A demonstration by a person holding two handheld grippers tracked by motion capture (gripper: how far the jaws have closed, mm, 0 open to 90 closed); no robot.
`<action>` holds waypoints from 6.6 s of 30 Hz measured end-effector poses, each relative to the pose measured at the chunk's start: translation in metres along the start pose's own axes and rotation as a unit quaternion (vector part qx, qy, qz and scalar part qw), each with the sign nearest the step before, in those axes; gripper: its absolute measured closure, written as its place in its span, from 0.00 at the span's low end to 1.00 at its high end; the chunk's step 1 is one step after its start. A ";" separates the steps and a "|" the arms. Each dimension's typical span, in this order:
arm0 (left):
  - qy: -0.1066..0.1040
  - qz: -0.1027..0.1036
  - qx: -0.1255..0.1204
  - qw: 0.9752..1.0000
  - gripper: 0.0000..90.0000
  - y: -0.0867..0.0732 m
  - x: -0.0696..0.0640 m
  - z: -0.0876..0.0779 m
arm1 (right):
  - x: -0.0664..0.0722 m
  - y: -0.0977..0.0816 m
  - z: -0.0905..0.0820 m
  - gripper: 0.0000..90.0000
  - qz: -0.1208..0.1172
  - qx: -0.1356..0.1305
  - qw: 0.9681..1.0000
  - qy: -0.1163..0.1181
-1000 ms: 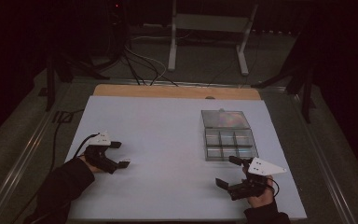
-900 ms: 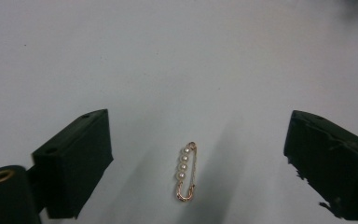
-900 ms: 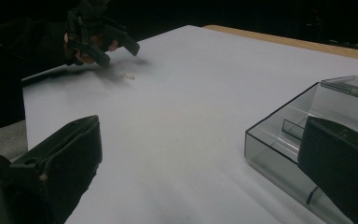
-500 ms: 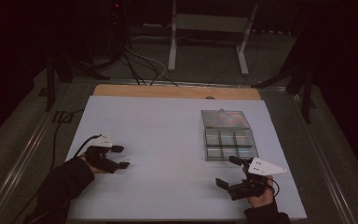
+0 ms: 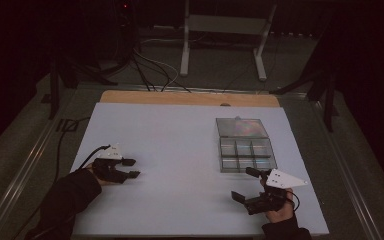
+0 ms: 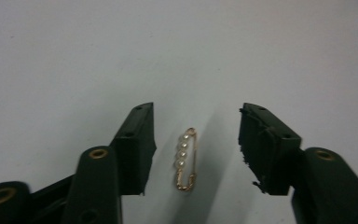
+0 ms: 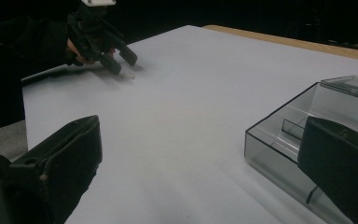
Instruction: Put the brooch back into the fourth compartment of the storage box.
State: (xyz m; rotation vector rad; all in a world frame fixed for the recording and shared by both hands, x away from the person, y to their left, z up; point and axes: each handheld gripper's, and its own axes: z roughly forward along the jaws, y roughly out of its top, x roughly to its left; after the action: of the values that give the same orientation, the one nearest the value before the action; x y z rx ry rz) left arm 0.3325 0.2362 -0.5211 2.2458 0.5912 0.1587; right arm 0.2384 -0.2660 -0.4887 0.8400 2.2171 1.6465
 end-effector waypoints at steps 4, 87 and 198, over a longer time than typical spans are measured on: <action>0.003 -0.001 0.008 1.000 0.62 -0.001 0.001 0.001 | 0.000 0.000 0.000 0.00 0.001 0.000 1.000 0.000; -0.035 0.004 0.043 0.998 0.98 0.020 0.001 0.005 | 0.000 0.001 -0.003 0.00 0.001 -0.007 1.000 -0.004; -0.163 0.079 -0.017 0.983 0.98 0.129 -0.046 0.066 | 0.001 0.001 -0.007 0.00 -0.003 -0.011 1.000 -0.005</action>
State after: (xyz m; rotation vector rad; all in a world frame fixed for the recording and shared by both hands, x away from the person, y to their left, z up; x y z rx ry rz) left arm 0.3578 0.0960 -0.4680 2.2211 0.2338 -0.1178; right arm 0.2346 -0.2711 -0.4851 0.8341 2.1900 1.6575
